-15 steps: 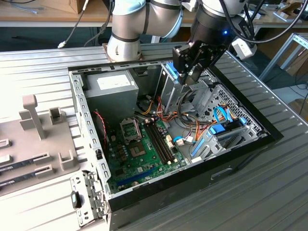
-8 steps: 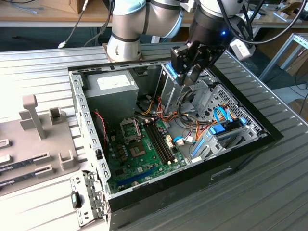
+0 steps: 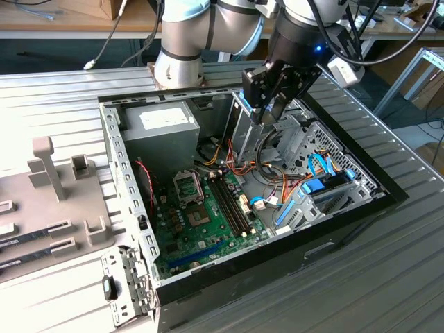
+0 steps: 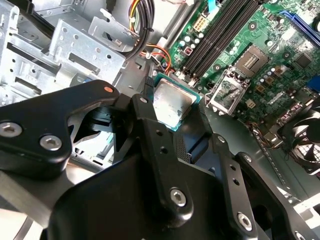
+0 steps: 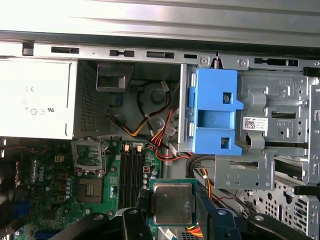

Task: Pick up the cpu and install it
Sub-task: 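Pick up the cpu and move it towards the insertion slot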

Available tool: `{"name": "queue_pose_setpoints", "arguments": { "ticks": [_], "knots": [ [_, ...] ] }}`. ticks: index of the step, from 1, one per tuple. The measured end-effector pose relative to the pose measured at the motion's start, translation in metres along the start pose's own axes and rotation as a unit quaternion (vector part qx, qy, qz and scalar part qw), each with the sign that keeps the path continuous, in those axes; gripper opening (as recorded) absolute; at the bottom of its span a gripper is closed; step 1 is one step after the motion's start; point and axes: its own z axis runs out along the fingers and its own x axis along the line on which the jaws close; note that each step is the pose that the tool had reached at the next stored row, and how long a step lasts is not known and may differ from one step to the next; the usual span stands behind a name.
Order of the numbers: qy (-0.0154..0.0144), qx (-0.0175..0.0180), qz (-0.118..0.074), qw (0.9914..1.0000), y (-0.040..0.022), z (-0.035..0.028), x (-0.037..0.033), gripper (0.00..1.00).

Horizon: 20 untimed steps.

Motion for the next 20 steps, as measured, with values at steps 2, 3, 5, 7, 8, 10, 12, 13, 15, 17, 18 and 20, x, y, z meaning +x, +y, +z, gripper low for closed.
{"name": "queue_pose_setpoints", "arguments": {
  "ticks": [2,3,5,7,8,10,12,13,15,17,18,20],
  "knots": [
    [0.0,0.0,0.0,1.0,-0.0001,0.0002,0.0013,0.47],
    [0.0,0.0,0.0,1.0,-0.0002,0.0003,0.0022,0.47],
    [0.0,0.0,0.0,1.0,-0.0005,0.0006,0.0053,0.47],
    [0.0,0.0,0.0,1.0,-0.0007,0.0007,0.0074,0.47],
    [0.0,0.0001,0.0,1.0,-0.0006,0.0008,0.0088,0.47],
    [0.0,0.0,0.0,1.0,-0.0006,0.001,0.0112,0.47],
    [0.0,0.0,0.0,1.0,-0.0005,0.0011,0.0132,0.47],
    [0.0,0.0,0.0,1.0,-0.0005,0.0012,0.0141,0.47],
    [0.0,0.0,0.0,1.0,-0.001,0.0014,0.0168,0.47],
    [0.0,0.0,0.0,1.0,-0.0017,0.0016,0.0193,0.47],
    [0.0,0.0,0.0,1.0,-0.0018,0.0016,0.0204,0.47],
    [0.0,0.0,0.0,1.0,-0.0023,0.0016,0.024,0.47]
  ]
}}
